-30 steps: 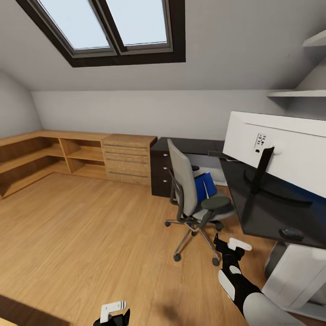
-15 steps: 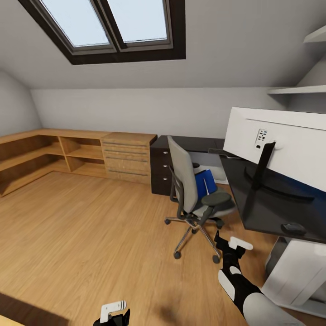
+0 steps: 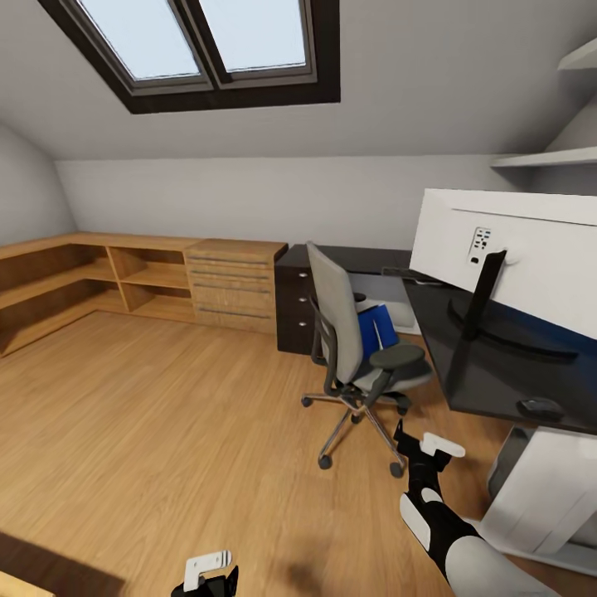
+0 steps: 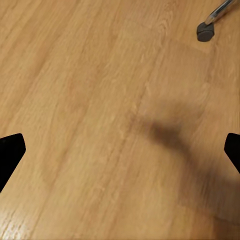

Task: In the bedroom, organize the workspace by keeping the computer under the desk, ensuring the monitor is on the desk, placing the keyboard on the desk next to the monitor, placing the mouse on the desk next to the keyboard, moving the folder from the swivel chair onto the desk next to the mouse, stacking the notebook on top of the folder with the pen on top of the notebook, and positioning the swivel chair next to the desk.

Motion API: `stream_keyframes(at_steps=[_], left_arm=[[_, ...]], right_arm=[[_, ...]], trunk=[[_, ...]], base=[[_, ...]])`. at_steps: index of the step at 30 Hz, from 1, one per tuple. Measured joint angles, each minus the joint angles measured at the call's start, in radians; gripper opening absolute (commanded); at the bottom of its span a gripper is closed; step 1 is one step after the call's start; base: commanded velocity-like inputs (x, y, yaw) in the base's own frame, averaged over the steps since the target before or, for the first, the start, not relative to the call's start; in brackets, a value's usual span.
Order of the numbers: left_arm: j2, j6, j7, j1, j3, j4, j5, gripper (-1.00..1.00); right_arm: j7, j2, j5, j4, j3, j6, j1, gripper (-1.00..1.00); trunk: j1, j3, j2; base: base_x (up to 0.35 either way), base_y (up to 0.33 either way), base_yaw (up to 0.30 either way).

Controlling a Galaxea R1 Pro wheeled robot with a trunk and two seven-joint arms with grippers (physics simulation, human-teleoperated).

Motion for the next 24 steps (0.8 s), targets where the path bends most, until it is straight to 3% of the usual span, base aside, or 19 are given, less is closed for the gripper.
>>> stream_keyframes(at_steps=[6,24], left_arm=[[0.0,0.0,-0.001,0.0,-0.001,0.0,0.0,1.0],[0.001,-0.001,-0.021,0.0,-0.004,0.002,-0.004,1.0]], right_arm=[[0.0,0.0,0.0,0.0,-0.001,-0.001,-0.001,1.0],[-0.001,-0.005,-0.001,0.0,-0.001,0.0,-0.001,1.0]], trunk=[[0.023,-0.019,-0.042],[0.023,-0.019,-0.042]], base=[[0.0,0.0,0.0],[0.038,-0.02,0.0]])
